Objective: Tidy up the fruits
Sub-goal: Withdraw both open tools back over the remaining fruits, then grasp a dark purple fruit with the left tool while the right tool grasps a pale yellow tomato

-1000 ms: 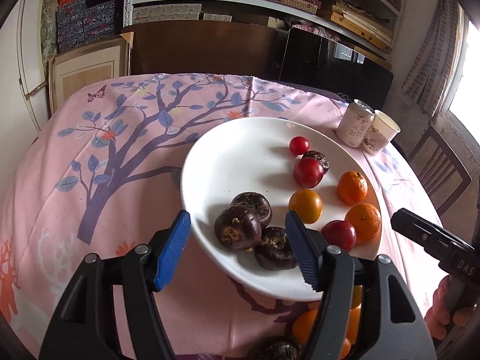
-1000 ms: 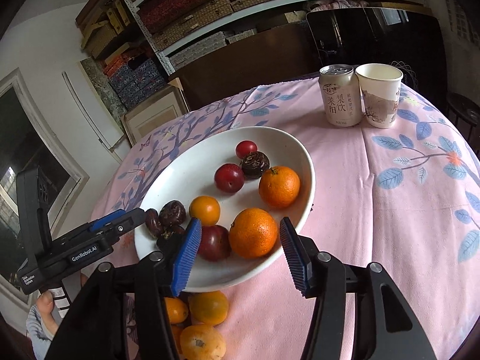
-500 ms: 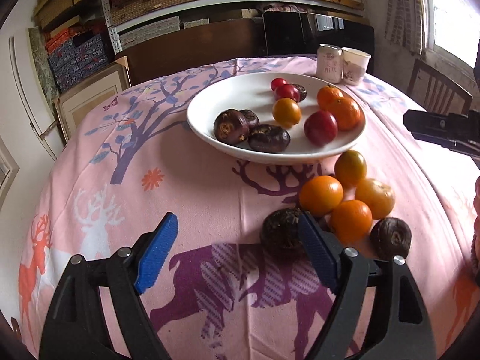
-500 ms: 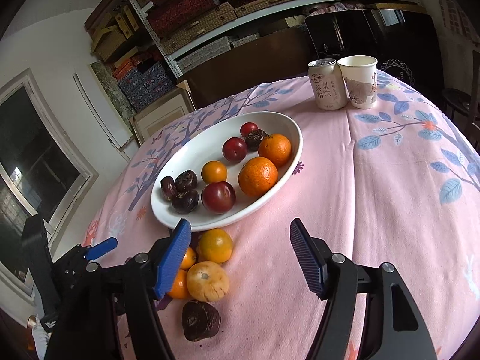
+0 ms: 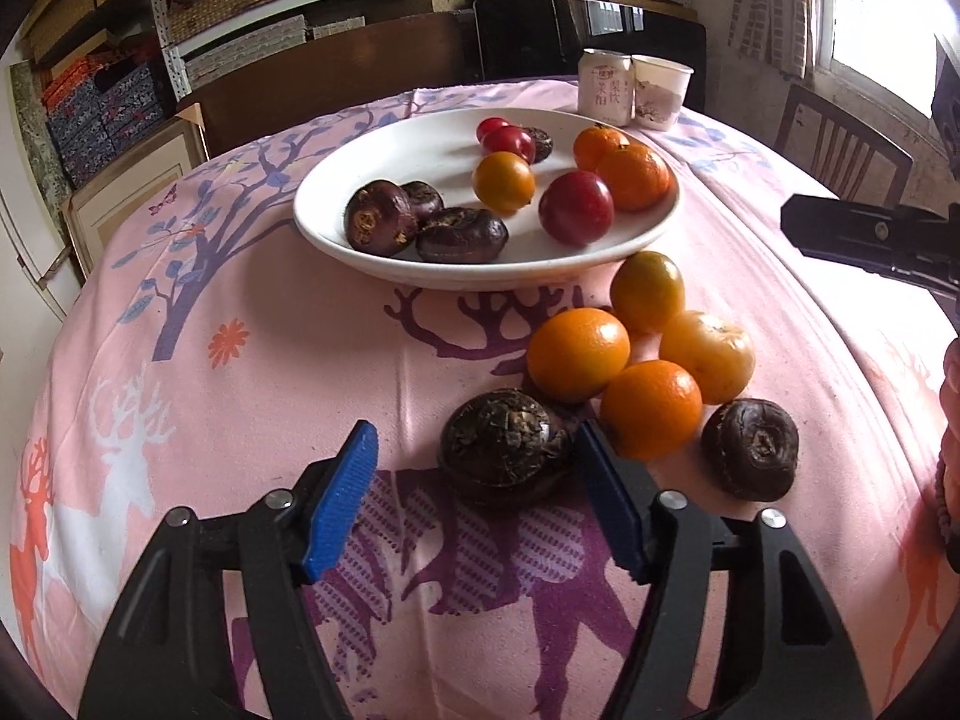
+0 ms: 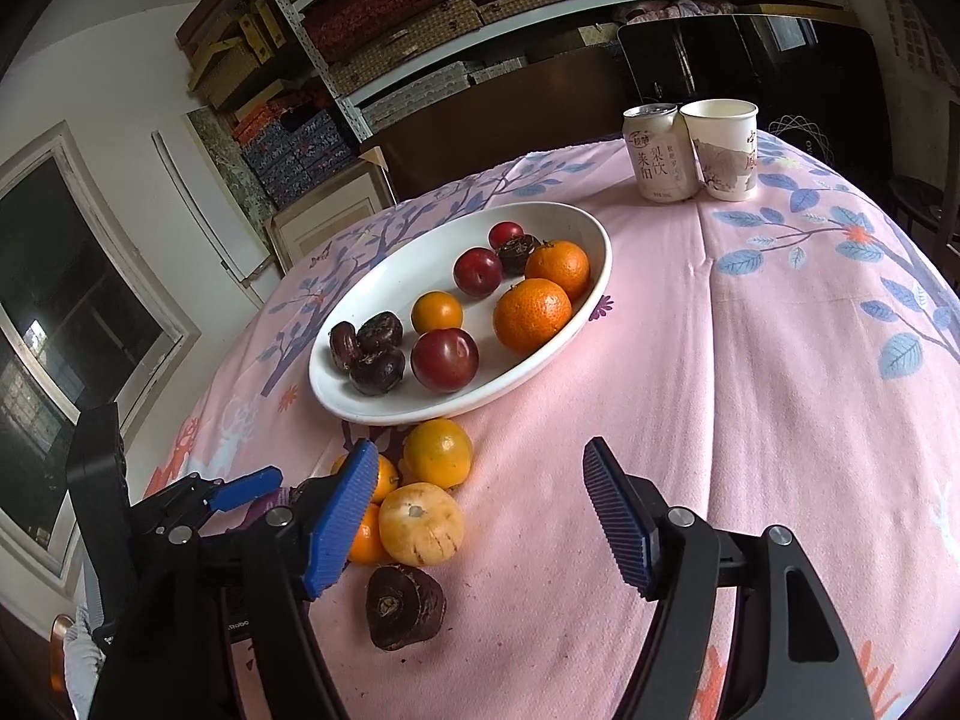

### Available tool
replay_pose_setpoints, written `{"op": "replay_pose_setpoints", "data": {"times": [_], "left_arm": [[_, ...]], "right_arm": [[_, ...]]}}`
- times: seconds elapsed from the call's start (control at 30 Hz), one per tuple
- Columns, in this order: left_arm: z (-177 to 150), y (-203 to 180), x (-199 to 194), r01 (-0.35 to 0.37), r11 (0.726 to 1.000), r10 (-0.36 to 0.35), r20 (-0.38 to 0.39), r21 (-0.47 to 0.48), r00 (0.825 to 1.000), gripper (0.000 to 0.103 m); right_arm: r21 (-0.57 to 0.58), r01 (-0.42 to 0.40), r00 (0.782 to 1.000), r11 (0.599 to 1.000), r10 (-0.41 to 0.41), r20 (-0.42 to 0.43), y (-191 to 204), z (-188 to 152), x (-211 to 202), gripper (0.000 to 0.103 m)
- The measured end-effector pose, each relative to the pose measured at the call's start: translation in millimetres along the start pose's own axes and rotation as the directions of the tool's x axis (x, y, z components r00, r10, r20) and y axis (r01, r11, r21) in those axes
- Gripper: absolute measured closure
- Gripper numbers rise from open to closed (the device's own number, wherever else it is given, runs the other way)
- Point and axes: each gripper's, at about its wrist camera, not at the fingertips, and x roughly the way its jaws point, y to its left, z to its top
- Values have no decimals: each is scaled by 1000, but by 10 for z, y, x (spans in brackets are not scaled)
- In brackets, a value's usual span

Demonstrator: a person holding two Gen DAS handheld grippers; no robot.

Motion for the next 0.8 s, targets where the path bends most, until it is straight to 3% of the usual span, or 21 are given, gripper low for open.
{"op": "replay_pose_setpoints", "data": {"times": [0.07,0.23,0.47,0.57,0.67,0.8], "left_arm": [[-2,-3,18,41,999,-41,-12,-3,999,56],[4,71,-14,12,999,-12,3,-36,1000,57],[41,489,-109,-14,979,20,25,-205,999,57],[39,467,-89,-16,981,19,15,-195,1000,57],[40,389,-92,-11,987,14,19,-162,1000,57],[28,327,-43,-3,990,4,2,-141,1000,57]], "right_arm": [[-9,8,1000,1000,-8,-12,15,-15,28,32],[-34,11,998,999,-13,-67,56,-80,131,32],[-169,30,990,985,-52,-127,270,-256,232,32],[-226,47,988,973,-78,-131,367,-336,281,33],[-227,49,987,973,-83,-141,378,-343,342,43],[-193,-4,983,981,-32,-180,361,-329,435,51]]}}
